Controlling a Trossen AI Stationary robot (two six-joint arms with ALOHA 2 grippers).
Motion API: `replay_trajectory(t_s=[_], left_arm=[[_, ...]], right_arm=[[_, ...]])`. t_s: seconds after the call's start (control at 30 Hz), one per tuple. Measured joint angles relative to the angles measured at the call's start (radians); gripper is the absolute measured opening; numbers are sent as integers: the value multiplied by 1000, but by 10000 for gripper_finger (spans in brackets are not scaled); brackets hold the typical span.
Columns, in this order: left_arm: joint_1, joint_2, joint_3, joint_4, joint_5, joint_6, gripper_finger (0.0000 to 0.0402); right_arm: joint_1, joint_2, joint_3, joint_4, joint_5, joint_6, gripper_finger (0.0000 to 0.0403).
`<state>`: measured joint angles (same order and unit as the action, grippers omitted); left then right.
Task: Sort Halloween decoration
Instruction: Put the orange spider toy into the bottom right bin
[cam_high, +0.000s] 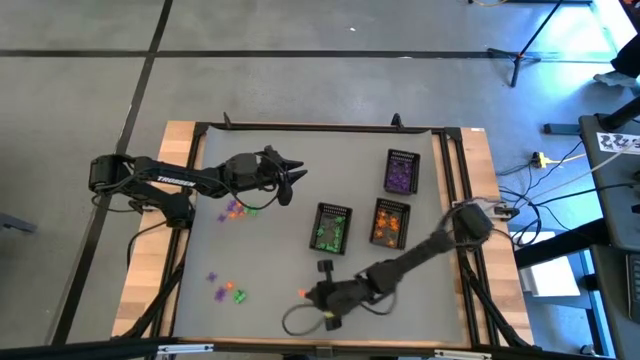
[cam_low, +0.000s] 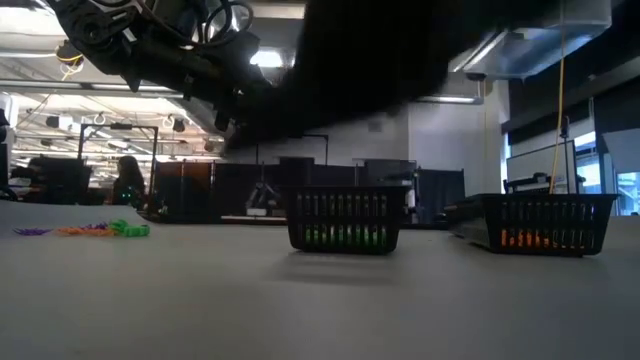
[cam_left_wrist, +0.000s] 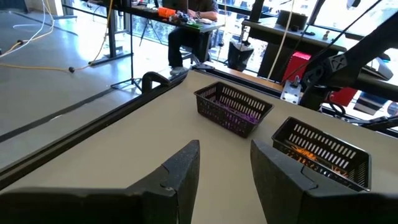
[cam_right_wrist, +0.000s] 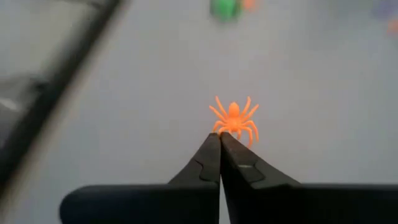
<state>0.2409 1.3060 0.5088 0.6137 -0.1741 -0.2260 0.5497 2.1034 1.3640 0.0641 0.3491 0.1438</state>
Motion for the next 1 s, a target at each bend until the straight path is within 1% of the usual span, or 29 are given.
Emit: replay_trajectory(t_s=[0.13, 0.23, 0.3, 0.37, 0.47, 0.6, 0.67, 0.73, 0.83, 0.93, 1.0], left_arm=[[0, 0, 0, 0, 0, 0, 135], [0, 0, 0, 1, 0, 0, 135], [0, 0, 0, 1, 0, 0, 135], [0, 0, 0, 0, 0, 0, 135], [0, 0, 0, 1, 0, 0, 135], [0, 0, 0, 0, 0, 0, 135], [0, 0, 0, 1, 0, 0, 135], [0, 0, 0, 0, 0, 0, 135], [0, 0, 0, 1, 0, 0, 135], [0, 0, 0, 1, 0, 0, 135], [0, 0, 0, 0, 0, 0, 135]], right_arm=[[57, -136, -43, -17, 124, -28, 2], [87, -236, -124, -13, 226, -45, 2], [95, -309, -202, 9, 289, -27, 1], [91, -375, -306, 49, 316, 17, 2], [76, -467, -498, 111, 340, 96, 1], [71, -667, -737, 160, 450, 236, 2], [73, -779, -837, 142, 508, 302, 2], [73, -896, -914, 139, 523, 349, 2], [72, -1069, -1001, 97, 517, 402, 2], [71, -1198, -1048, 21, 493, 456, 2], [71, -1263, -1055, -31, 464, 490, 3]])
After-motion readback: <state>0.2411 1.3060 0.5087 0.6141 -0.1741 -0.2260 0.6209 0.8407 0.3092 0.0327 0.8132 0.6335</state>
